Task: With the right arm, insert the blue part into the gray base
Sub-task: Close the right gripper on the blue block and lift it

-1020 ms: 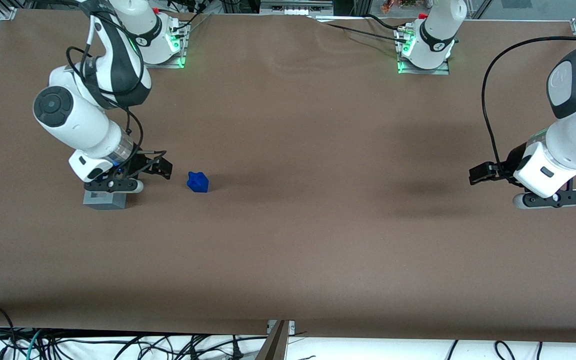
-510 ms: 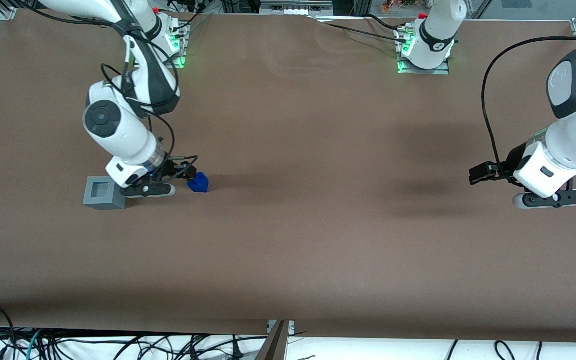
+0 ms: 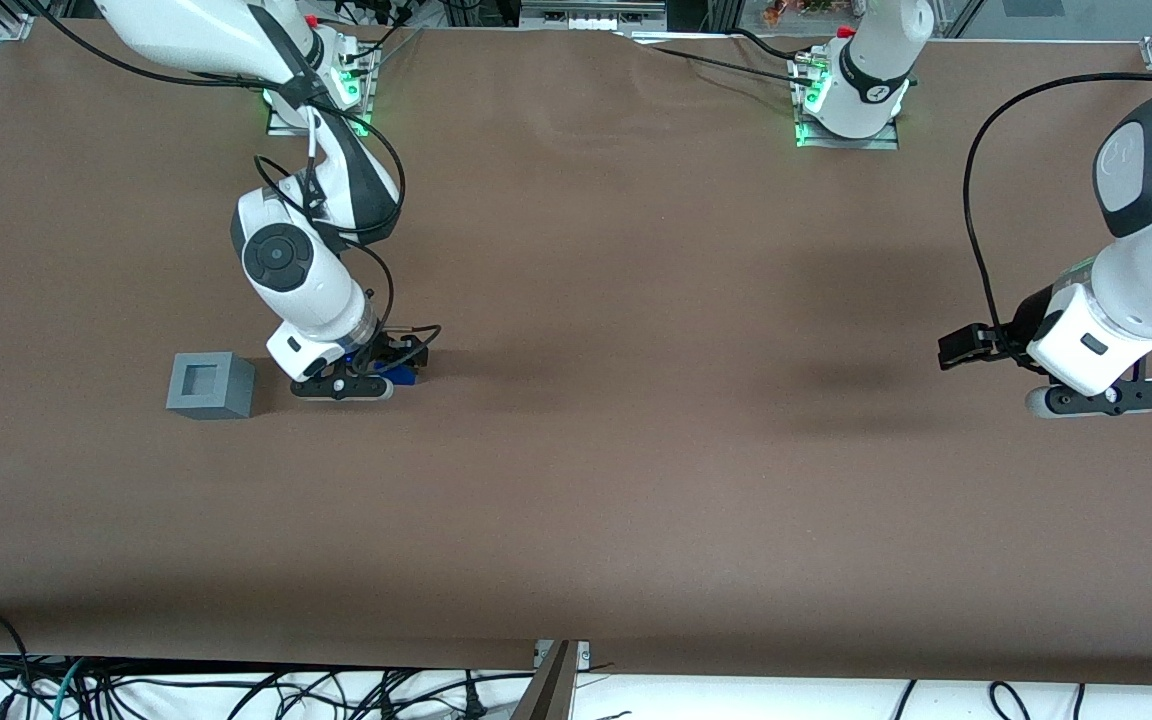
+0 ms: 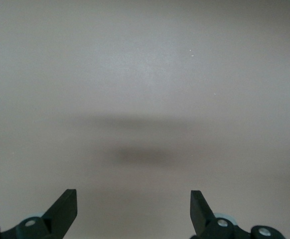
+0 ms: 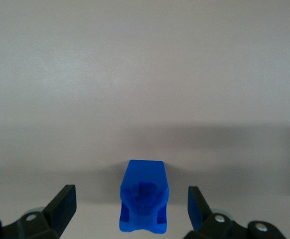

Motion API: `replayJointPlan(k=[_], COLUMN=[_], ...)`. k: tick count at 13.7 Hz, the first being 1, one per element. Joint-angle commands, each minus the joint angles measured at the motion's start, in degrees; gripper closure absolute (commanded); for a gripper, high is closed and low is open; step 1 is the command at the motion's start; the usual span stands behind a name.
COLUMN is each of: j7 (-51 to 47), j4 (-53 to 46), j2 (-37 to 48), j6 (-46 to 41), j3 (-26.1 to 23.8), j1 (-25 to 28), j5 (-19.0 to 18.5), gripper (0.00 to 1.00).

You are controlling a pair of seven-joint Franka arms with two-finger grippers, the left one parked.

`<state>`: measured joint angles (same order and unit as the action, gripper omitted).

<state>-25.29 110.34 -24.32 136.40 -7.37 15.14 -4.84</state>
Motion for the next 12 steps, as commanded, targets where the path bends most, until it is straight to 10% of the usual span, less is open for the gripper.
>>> replayJointPlan(k=[1,8,12], j7=[-1.9,-2.8,-2.8], j4=[0.8,5.5,5.9], j2=[-0.1,-0.6,-1.0], j6=[1.3,6.7,6.9], j3=[0.1,0.1,0.1], j1=[0.1,0.2,0.2], j5=[-1.1,-1.1,-1.1], gripper=[0.01,0.02,0.19])
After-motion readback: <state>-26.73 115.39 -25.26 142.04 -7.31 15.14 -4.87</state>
